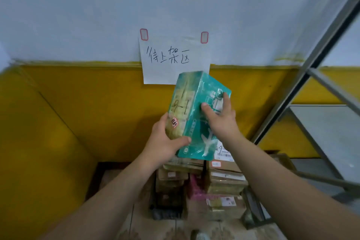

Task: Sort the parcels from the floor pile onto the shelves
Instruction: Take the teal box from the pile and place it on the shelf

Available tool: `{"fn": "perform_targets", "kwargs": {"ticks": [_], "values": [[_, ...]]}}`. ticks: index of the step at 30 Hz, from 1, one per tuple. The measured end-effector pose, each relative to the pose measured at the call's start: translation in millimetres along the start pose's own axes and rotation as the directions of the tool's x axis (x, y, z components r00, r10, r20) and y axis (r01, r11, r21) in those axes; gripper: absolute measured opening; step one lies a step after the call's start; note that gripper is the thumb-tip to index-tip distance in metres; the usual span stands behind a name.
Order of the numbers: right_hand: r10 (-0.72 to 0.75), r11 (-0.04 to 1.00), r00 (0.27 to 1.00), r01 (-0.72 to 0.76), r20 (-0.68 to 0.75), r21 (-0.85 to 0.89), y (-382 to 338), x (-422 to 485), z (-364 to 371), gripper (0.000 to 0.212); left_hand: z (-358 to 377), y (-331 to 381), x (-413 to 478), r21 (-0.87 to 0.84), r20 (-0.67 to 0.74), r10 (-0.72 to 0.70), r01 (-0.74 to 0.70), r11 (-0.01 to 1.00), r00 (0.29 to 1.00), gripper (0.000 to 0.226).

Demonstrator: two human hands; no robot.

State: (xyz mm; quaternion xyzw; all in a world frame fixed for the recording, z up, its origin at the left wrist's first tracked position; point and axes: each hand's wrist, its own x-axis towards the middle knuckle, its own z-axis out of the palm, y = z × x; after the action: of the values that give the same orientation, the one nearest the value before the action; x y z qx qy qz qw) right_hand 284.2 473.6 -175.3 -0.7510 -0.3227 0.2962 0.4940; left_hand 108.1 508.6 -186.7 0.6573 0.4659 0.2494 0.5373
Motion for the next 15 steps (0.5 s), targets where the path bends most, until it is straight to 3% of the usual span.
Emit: {"fn": "perform_targets", "kwargs": {"ticks": [3,7,10,12,15], "values": [[0.073,0.997,0.995,-0.071,-0.064,0.035,-6.6,-28.0,-17.1,0.097,9.9,11.3,-20.4,0.113,-0.003,0.112,-0.111,0.987,0.994,0.105],[0.074,0.989,0.991,-0.059,-0.108,0.138,-11.9,-65.0,-41.1,0.125,23.2,30.7,-50.5,0.214,0.025,0.217,-0.217,0.952,0.976,0.108],[0.047,0.973,0.989,-0.013,-0.141,0.232,-11.0,-86.6,-64.0,0.116,35.4,45.4,-75.9,0.277,0.046,0.306,-0.306,0.911,0.951,0.109],[0.017,0.939,0.989,0.034,-0.146,0.342,-8.8,-96.2,-81.8,0.099,43.3,52.7,-90.2,0.199,0.061,0.343,-0.349,0.916,0.937,0.100],[0.033,0.874,0.992,0.031,-0.123,0.485,-8.5,-112.1,-105.0,0.107,54.4,63.6,-107.3,-0.081,0.050,0.290,-0.285,0.955,0.956,0.081]]}}
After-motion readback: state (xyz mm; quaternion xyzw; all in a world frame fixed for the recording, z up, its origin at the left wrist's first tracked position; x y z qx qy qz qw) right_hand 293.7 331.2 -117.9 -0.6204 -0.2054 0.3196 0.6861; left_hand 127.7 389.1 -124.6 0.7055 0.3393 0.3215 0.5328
